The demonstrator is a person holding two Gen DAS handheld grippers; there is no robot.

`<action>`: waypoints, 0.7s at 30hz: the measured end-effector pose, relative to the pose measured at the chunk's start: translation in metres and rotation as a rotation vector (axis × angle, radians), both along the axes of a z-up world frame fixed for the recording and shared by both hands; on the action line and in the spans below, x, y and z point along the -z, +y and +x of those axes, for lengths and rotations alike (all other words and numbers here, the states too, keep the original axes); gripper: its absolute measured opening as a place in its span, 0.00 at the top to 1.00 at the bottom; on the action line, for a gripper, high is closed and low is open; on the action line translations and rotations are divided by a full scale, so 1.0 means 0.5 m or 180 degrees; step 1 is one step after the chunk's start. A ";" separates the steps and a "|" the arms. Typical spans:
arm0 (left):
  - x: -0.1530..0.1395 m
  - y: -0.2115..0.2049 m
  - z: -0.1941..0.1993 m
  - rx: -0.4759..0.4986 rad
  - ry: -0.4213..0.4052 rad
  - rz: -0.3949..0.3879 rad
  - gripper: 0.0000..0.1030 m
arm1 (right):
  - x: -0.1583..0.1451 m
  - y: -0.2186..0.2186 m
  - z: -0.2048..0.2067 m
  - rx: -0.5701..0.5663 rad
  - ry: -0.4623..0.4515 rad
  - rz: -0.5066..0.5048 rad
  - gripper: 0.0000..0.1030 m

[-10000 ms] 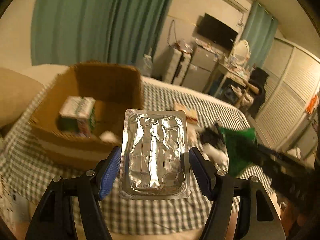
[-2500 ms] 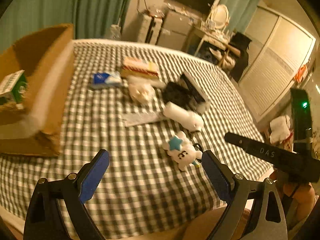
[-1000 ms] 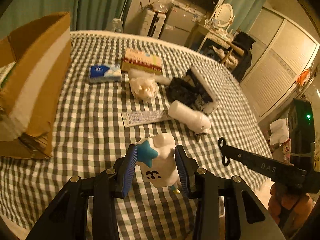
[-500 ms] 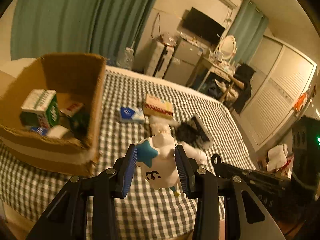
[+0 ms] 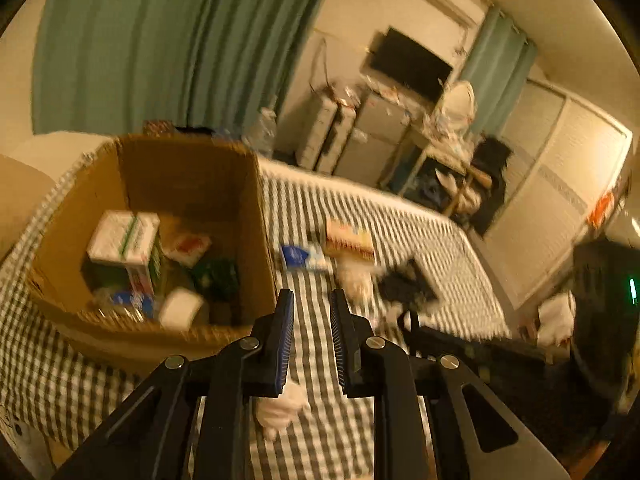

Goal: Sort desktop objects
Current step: 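Carry the white toy with the left gripper and drop it into the box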

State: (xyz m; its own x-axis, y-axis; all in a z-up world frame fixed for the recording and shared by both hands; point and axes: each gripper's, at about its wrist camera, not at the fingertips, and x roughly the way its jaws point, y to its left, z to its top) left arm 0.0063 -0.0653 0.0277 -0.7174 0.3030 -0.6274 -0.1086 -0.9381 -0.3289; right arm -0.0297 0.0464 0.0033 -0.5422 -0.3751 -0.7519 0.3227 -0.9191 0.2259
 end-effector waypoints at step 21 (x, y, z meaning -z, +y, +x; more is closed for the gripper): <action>0.334 0.006 -0.031 -0.0551 -0.0803 -0.0352 0.42 | 0.151 0.054 -0.057 0.0146 -0.0554 0.0053 0.96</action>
